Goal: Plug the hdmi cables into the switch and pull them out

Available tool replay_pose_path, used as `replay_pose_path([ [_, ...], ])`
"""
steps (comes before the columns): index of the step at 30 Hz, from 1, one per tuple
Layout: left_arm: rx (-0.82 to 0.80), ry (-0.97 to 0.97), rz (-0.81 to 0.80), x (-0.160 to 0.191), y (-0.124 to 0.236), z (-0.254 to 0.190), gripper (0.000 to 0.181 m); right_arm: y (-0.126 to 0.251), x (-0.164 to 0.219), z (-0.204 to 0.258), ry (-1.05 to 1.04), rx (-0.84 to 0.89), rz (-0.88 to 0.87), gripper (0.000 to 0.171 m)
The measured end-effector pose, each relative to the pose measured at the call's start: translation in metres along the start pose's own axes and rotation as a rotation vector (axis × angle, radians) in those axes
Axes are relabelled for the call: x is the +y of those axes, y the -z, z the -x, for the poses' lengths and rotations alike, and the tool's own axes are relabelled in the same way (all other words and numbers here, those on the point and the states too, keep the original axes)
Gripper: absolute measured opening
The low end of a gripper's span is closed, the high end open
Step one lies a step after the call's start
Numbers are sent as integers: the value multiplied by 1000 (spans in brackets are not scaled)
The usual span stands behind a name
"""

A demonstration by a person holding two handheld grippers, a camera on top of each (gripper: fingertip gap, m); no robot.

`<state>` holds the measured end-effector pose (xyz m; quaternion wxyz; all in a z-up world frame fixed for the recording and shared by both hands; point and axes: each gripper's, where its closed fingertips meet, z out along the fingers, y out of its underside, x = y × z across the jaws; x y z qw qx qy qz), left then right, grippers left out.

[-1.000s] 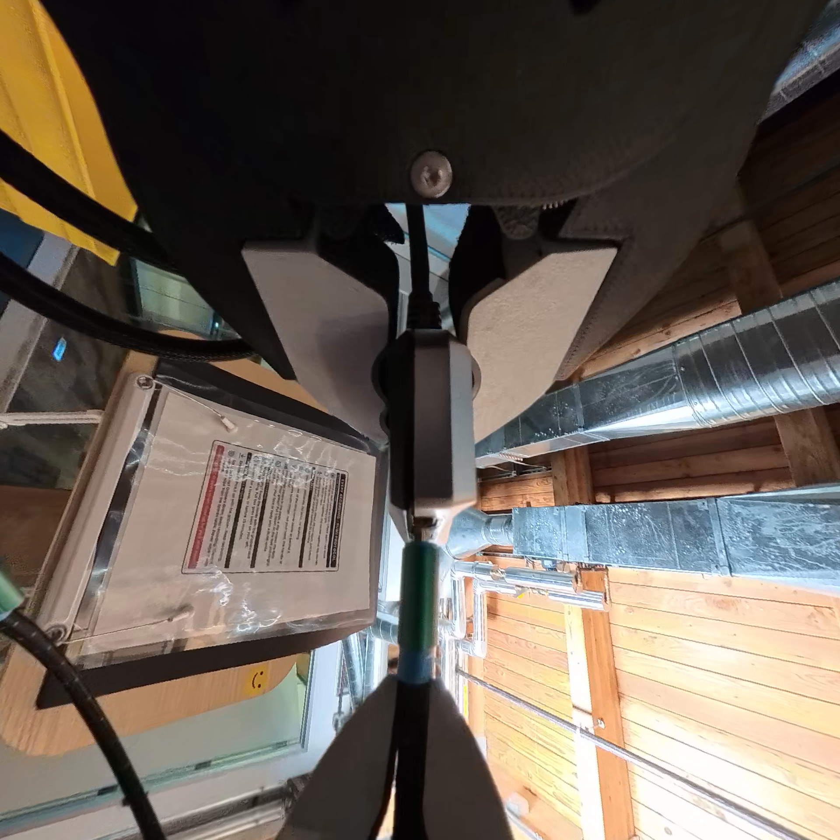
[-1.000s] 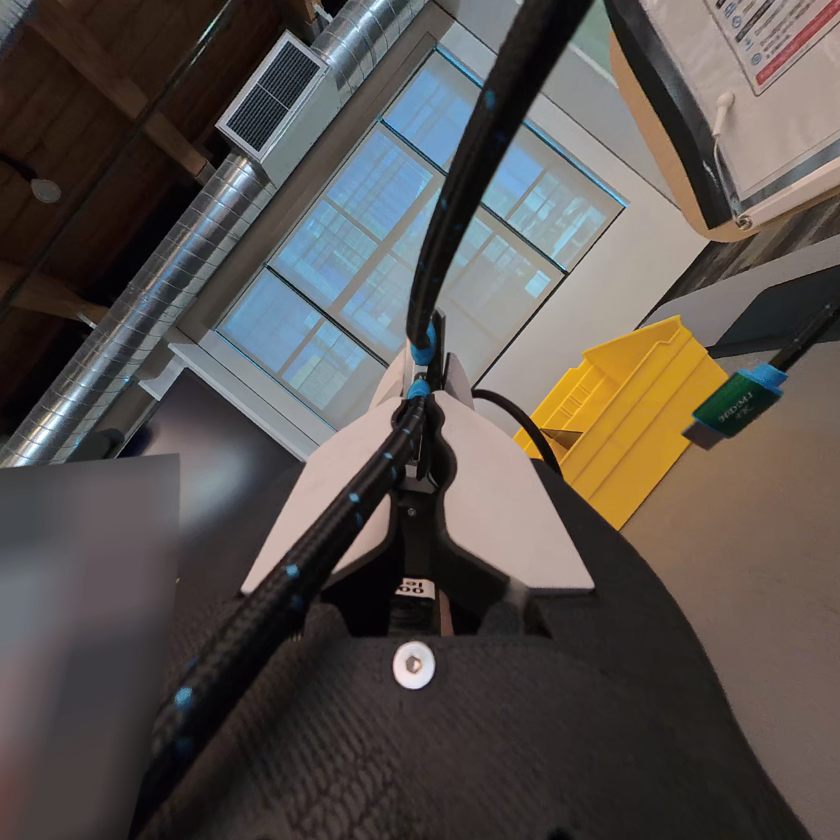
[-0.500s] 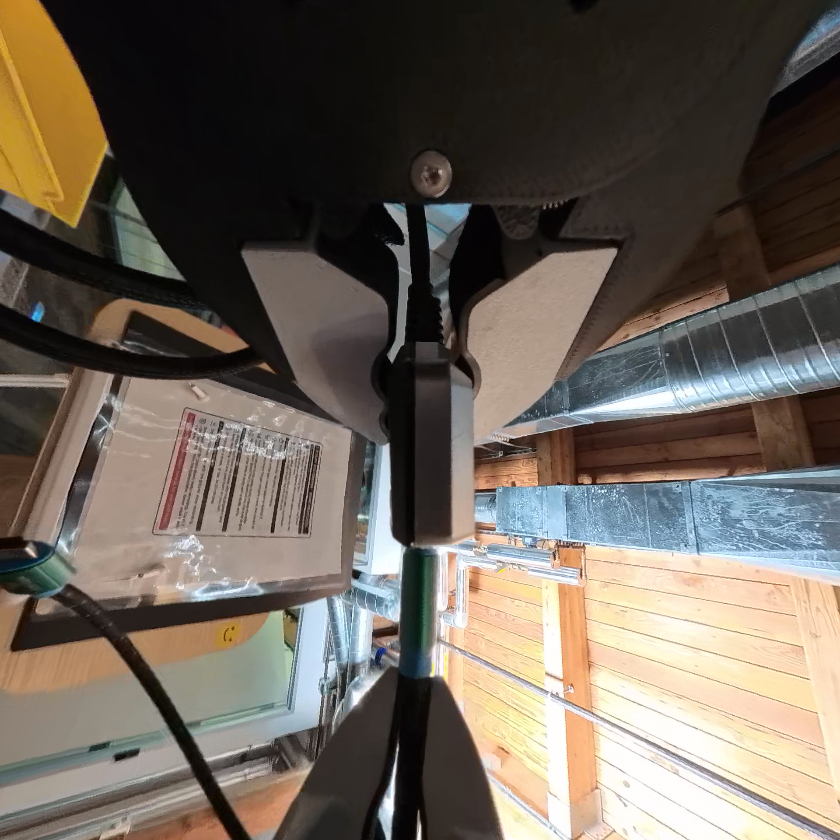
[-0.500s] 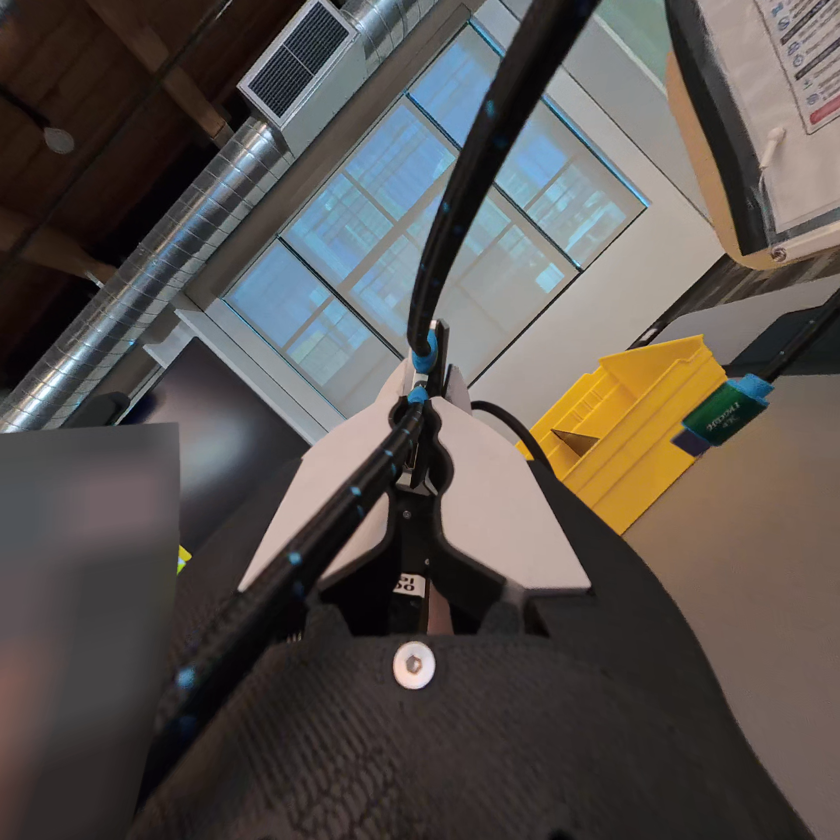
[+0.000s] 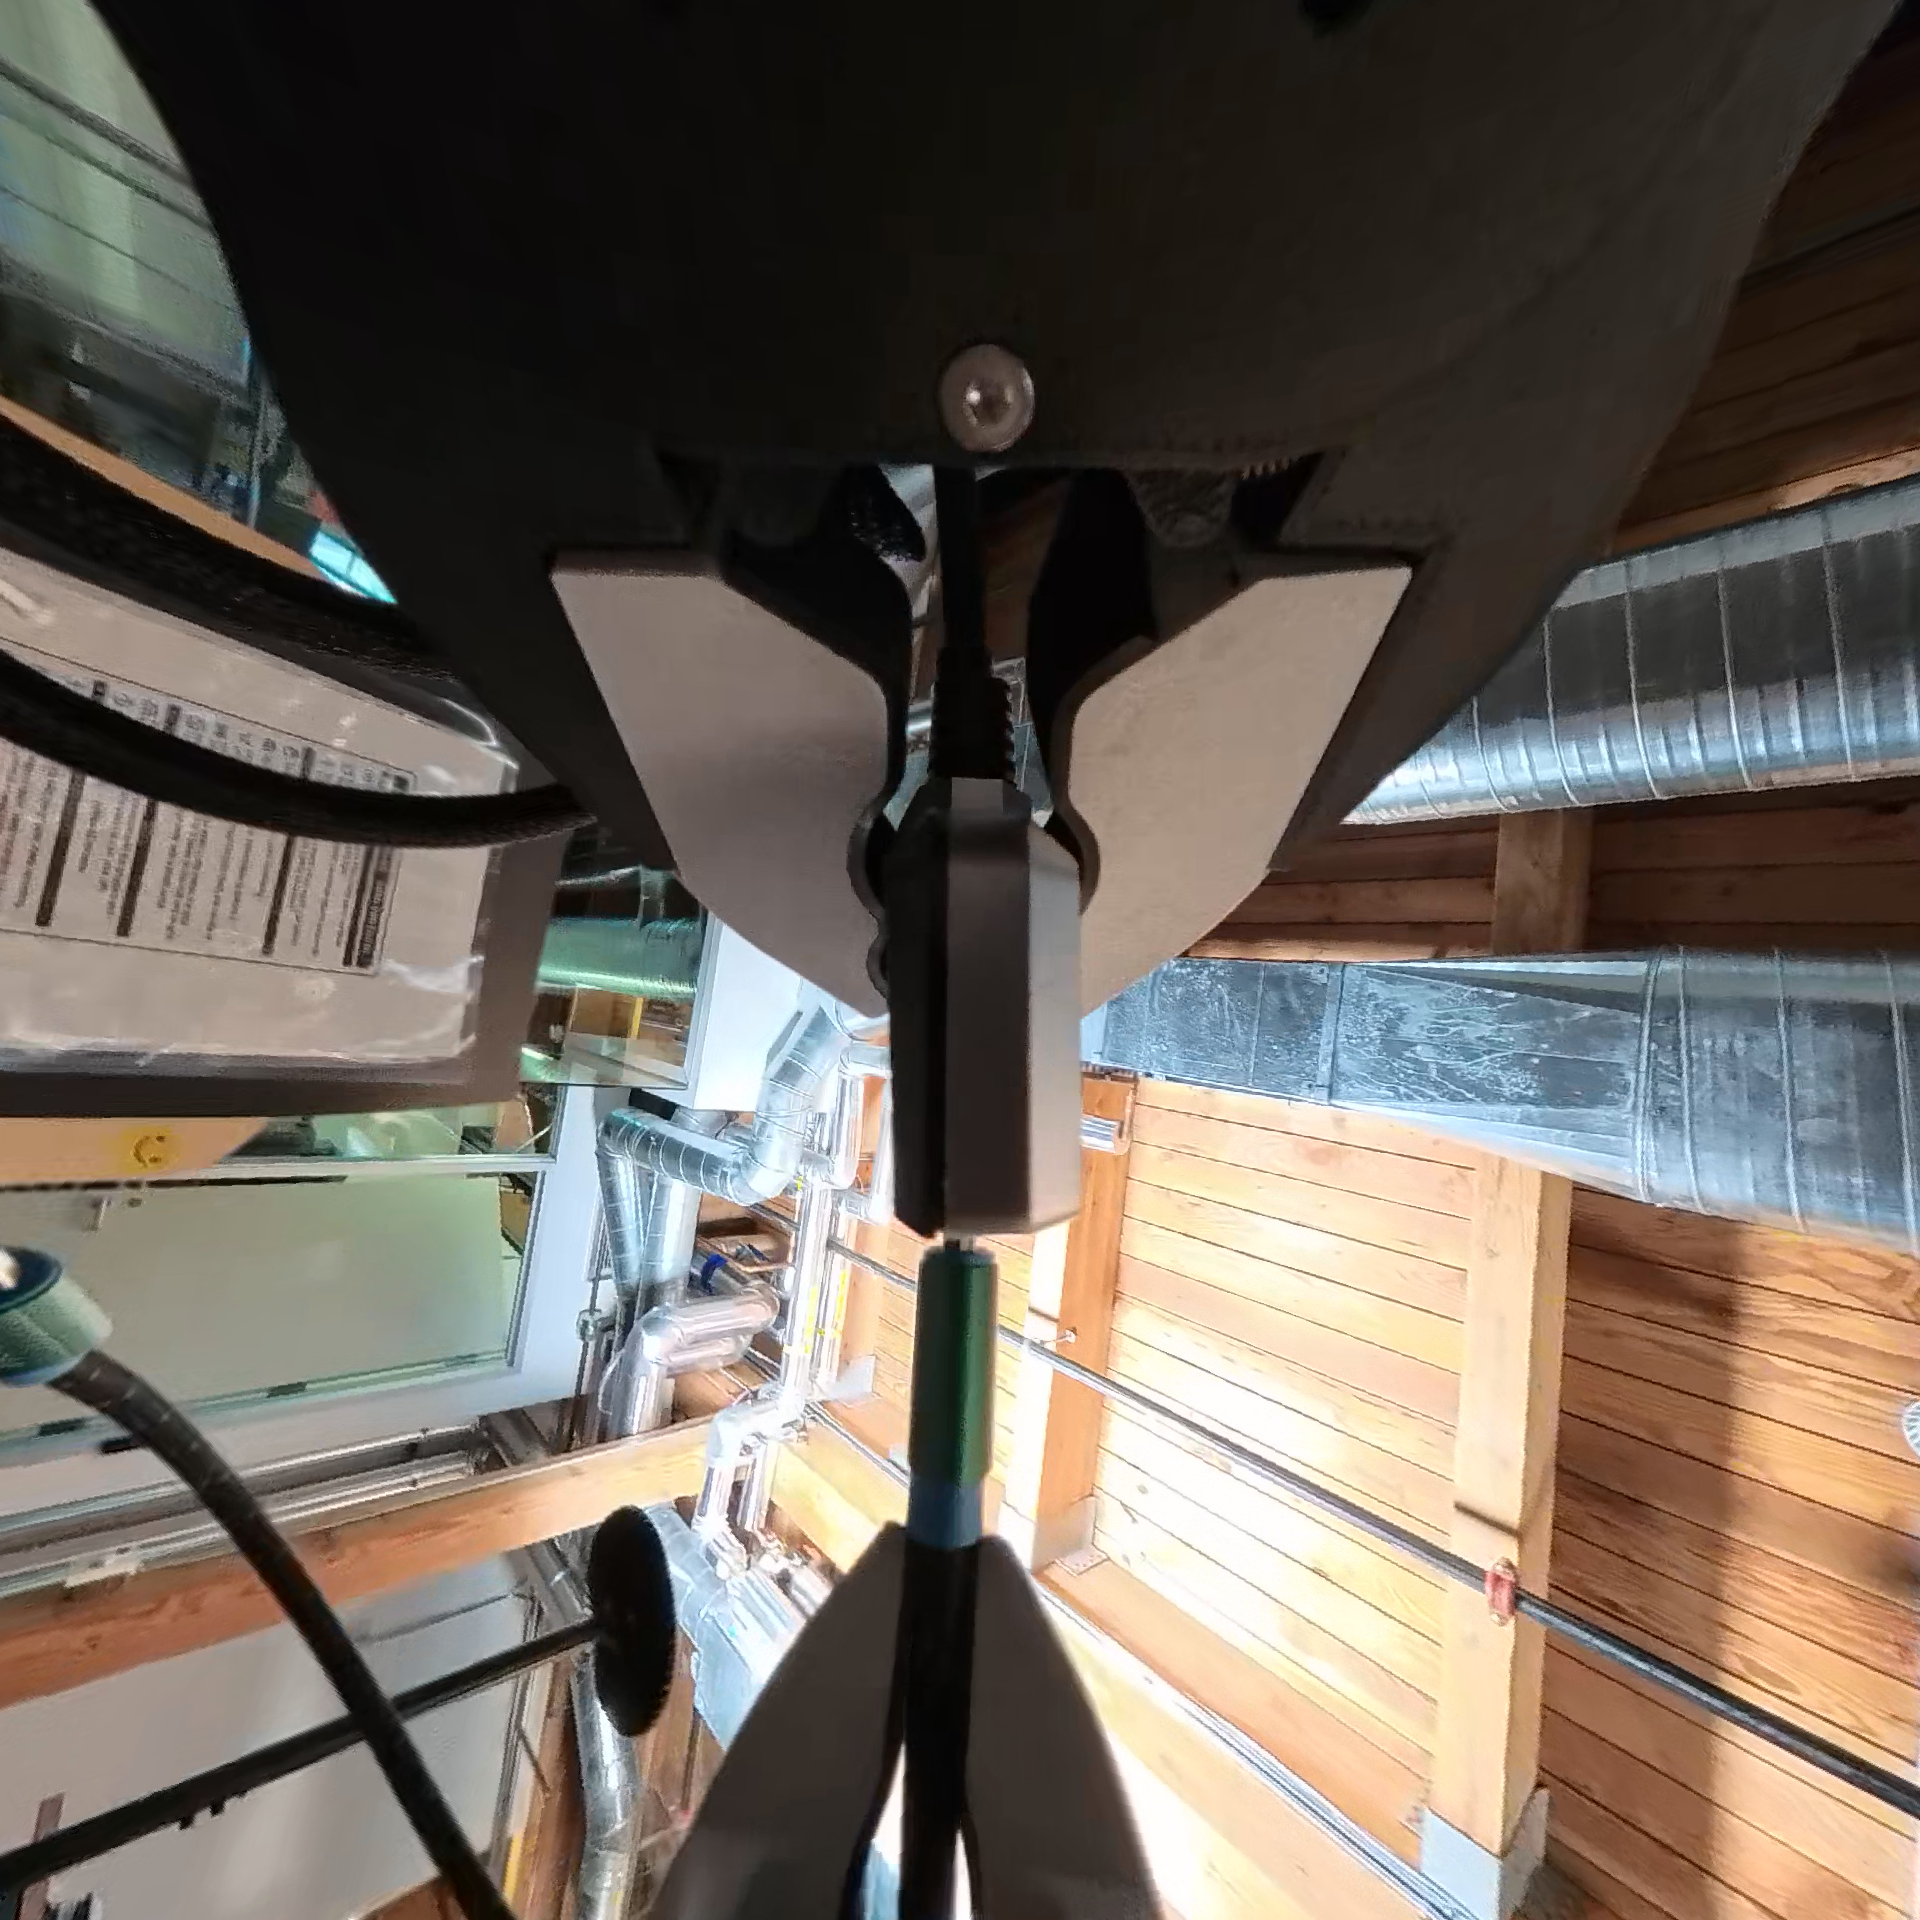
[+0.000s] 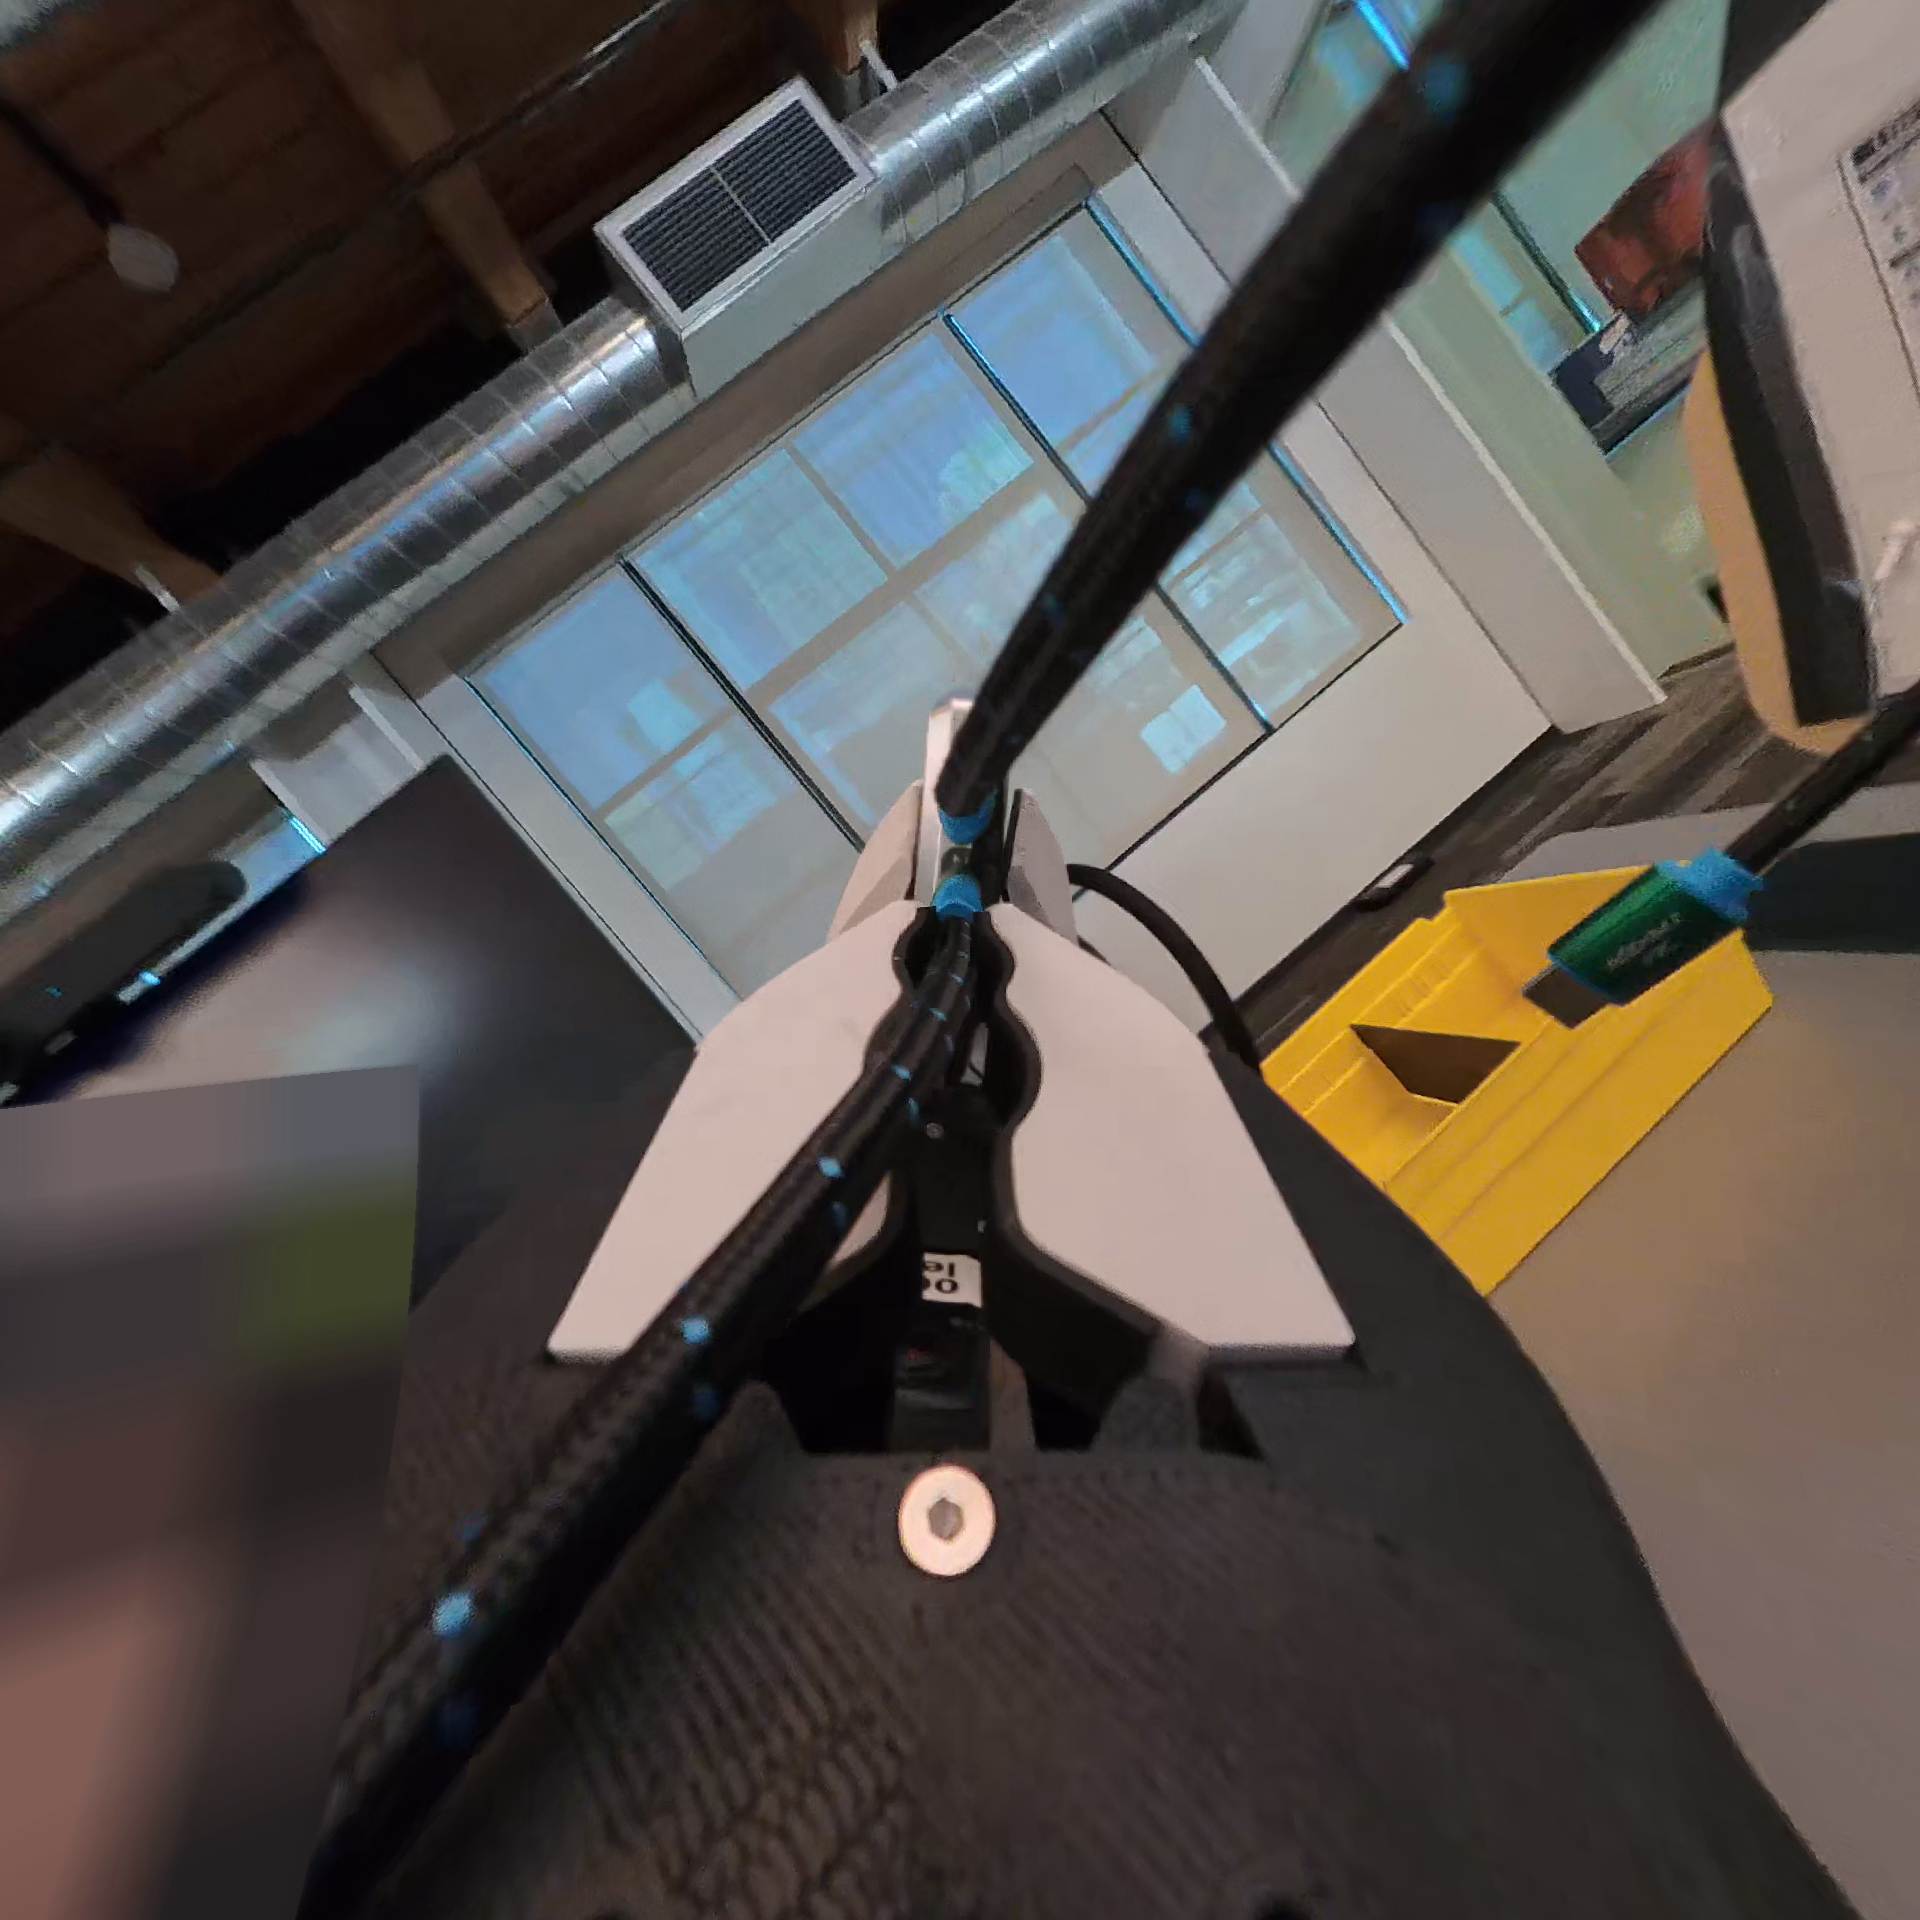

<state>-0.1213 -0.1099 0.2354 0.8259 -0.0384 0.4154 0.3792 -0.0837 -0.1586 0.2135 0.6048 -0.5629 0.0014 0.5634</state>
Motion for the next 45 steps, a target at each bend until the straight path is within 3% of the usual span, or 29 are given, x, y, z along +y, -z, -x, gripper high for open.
replay_pose_path([
  [11, -57, -16, -14, -11, 11, 49, 21, 8, 12, 48, 74, 18, -5, 8],
  [37, 24, -111, -24, -12, 17, 38, 21, 10, 18, 32, -5, -22, 15, 8],
  [41, 79, -73, 15, -9, 14, 23, 21, 8, 14, 22, -1, 19, -23, 8],
  [45, 162, 150, -4, -2, 13, 13, 21, 3, 17, 26, 117, 4, 48, 9],
])
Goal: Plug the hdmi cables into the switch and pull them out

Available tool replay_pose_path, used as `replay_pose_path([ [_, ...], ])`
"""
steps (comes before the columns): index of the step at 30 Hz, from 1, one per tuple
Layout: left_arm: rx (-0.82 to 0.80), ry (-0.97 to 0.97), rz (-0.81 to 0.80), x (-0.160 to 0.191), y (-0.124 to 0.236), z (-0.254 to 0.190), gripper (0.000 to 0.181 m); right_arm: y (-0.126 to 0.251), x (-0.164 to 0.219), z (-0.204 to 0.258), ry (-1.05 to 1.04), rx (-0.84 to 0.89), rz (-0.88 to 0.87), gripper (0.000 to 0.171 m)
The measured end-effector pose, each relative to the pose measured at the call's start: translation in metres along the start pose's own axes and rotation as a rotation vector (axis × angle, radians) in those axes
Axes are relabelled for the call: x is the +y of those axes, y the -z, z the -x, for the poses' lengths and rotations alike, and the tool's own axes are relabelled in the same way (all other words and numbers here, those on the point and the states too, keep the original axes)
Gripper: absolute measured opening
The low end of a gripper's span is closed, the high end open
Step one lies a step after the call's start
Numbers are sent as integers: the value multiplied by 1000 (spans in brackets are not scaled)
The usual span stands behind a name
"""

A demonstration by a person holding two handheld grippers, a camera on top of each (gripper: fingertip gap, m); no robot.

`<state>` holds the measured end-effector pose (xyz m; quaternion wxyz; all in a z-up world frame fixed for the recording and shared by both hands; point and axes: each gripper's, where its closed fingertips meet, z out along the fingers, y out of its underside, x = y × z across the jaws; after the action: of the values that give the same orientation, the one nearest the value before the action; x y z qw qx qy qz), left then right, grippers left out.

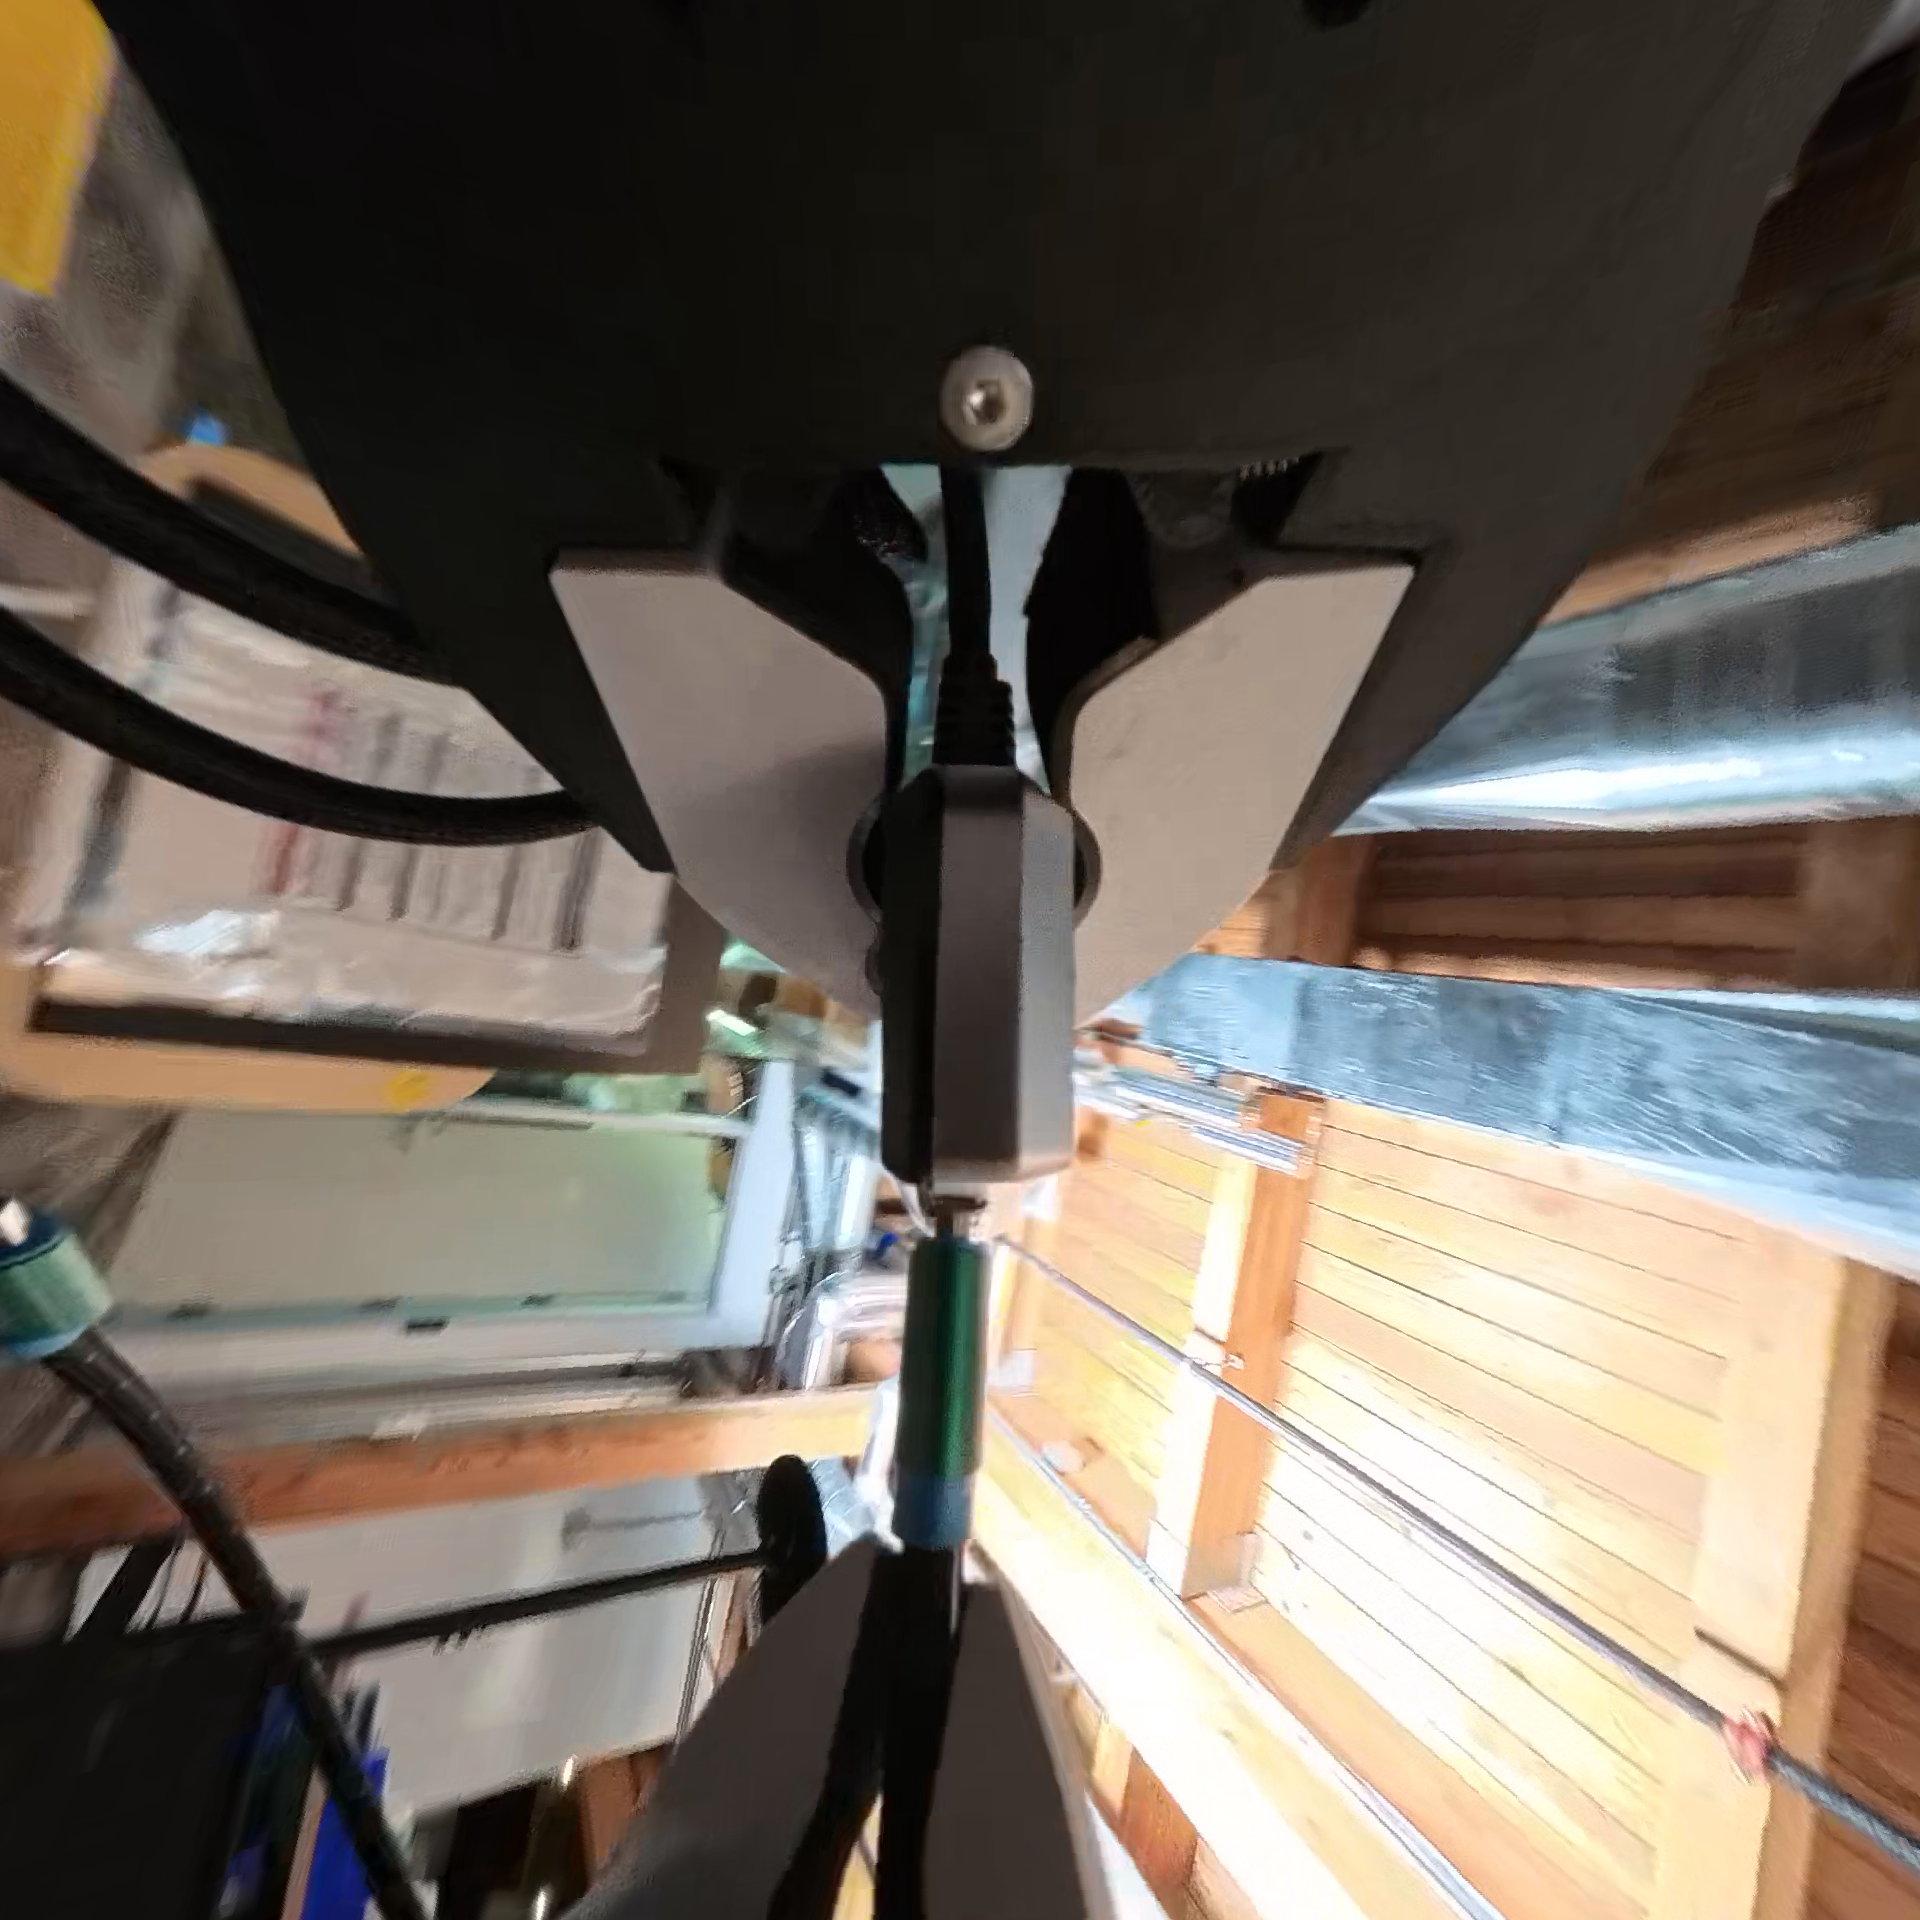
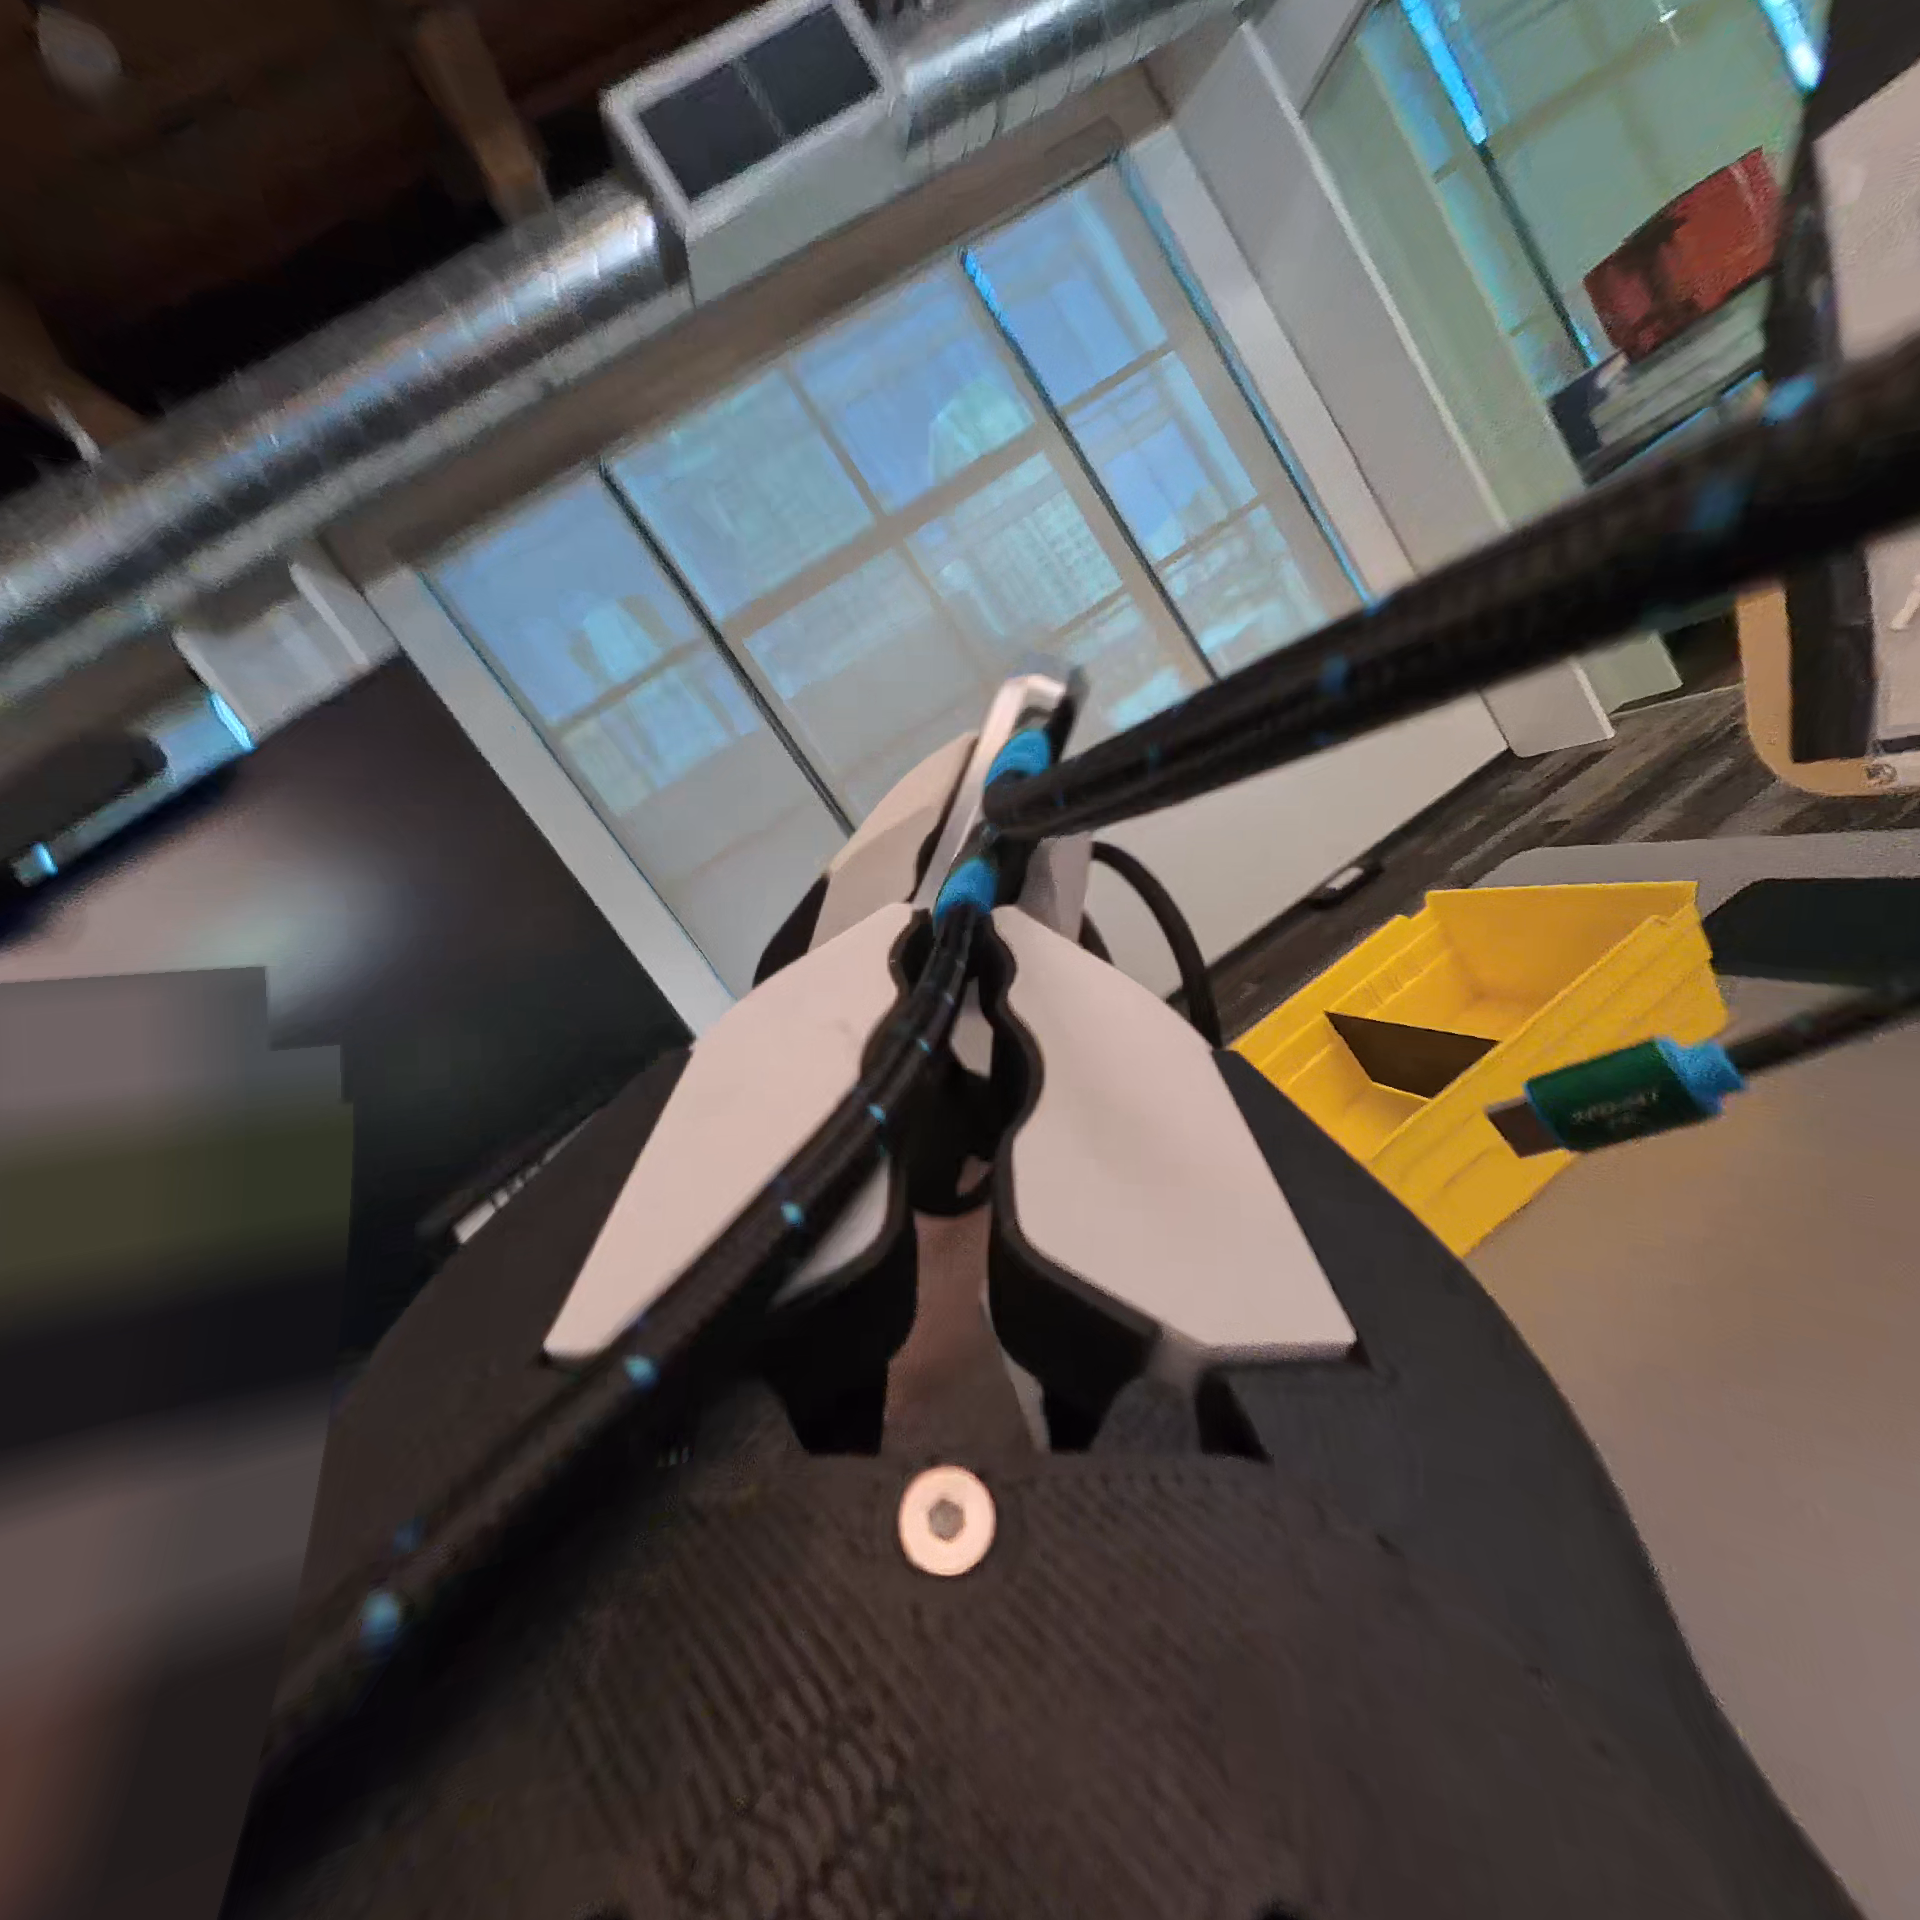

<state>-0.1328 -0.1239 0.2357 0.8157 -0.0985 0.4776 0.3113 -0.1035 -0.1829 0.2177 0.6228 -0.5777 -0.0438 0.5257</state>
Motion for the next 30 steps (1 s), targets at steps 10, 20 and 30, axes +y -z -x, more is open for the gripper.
replay_pose_path([
  [10, 304, 657, -330, 42, 13, -46, 21, 83, 54, 118, 740, -474, 339, 8],
  [20, 539, 1180, -621, 46, 11, -70, 21, 93, -129, -31, 1102, -82, -252, 16],
  [30, 737, 1298, -582, 49, 14, -115, 21, -65, 11, -92, 1074, -376, 224, 53],
])
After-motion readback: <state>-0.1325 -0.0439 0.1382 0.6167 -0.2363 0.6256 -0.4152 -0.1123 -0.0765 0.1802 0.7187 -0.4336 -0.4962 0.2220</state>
